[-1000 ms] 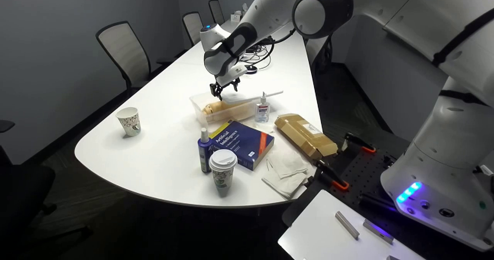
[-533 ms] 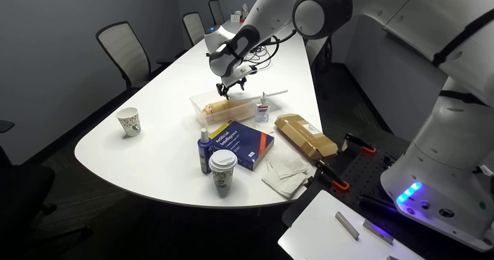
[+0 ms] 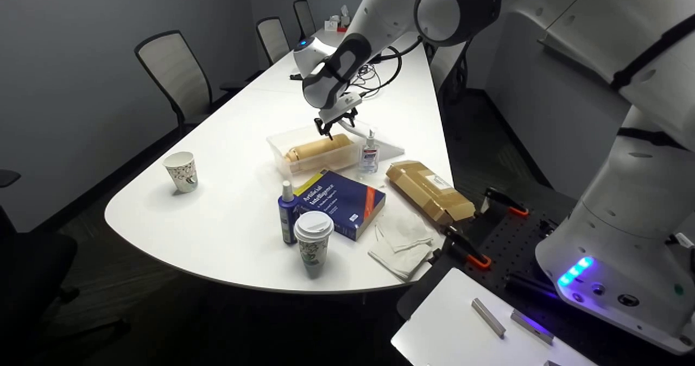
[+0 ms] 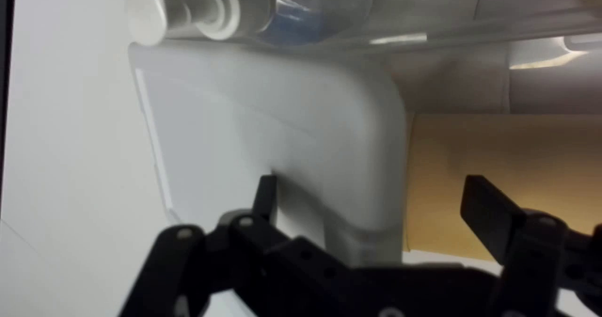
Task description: Remove the white lid from the clear container.
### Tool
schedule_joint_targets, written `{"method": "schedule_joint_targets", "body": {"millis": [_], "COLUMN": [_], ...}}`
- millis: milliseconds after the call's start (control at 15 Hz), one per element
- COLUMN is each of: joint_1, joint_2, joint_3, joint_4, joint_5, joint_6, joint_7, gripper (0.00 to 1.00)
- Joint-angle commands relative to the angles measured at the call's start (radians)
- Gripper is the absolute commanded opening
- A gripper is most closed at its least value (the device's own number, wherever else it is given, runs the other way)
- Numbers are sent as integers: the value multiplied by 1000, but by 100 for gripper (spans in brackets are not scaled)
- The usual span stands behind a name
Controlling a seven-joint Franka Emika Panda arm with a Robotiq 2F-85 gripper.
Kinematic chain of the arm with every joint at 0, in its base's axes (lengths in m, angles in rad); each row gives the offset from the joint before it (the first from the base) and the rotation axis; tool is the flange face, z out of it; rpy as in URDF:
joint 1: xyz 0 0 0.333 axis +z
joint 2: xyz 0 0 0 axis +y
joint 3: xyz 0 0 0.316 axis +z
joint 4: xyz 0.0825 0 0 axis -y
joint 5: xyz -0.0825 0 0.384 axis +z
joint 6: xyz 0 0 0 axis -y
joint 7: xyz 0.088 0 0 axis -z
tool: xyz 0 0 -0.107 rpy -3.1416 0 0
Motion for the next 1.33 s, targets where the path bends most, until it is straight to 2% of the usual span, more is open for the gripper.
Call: {"method": "schedule_joint_targets", "body": {"millis": [0, 667, 1267], "joint_1": [31, 49, 21], "joint_2": [-84, -148, -331], "joint_3": [-14, 5, 117], "joint_4": [-111, -137, -201], "joint_5": [-19, -21, 58], "joint_6": [-13, 1, -2], "joint_7": [49, 53, 3], "gripper": [100, 100, 100]}}
